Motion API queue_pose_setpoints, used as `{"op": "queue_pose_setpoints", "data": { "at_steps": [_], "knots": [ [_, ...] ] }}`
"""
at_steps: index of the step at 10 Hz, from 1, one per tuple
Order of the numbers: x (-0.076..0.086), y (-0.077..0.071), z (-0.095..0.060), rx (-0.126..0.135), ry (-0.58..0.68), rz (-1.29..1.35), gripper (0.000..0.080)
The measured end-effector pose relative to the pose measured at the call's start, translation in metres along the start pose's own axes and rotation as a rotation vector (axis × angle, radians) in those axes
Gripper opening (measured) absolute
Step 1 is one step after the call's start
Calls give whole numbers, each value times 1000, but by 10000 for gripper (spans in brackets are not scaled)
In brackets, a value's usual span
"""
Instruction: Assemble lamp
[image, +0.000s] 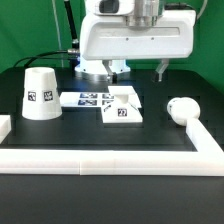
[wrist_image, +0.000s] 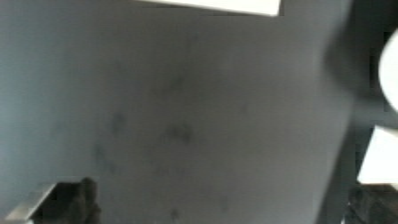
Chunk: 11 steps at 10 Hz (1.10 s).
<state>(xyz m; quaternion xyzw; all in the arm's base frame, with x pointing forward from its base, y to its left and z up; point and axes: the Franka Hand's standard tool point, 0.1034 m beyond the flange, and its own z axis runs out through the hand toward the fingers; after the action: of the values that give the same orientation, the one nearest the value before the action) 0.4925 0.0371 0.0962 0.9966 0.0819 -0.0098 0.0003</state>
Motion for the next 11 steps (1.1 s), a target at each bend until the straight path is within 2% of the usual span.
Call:
{"op": "queue_pose_setpoints", "data": {
  "at_steps": [3,8,11],
  "knots": [
    [-25,2,10,-2,16,7,699],
    [-27,1,12,-1,10,3,699],
    [-64,-3,28,8,-5,33,699]
  ]
}}
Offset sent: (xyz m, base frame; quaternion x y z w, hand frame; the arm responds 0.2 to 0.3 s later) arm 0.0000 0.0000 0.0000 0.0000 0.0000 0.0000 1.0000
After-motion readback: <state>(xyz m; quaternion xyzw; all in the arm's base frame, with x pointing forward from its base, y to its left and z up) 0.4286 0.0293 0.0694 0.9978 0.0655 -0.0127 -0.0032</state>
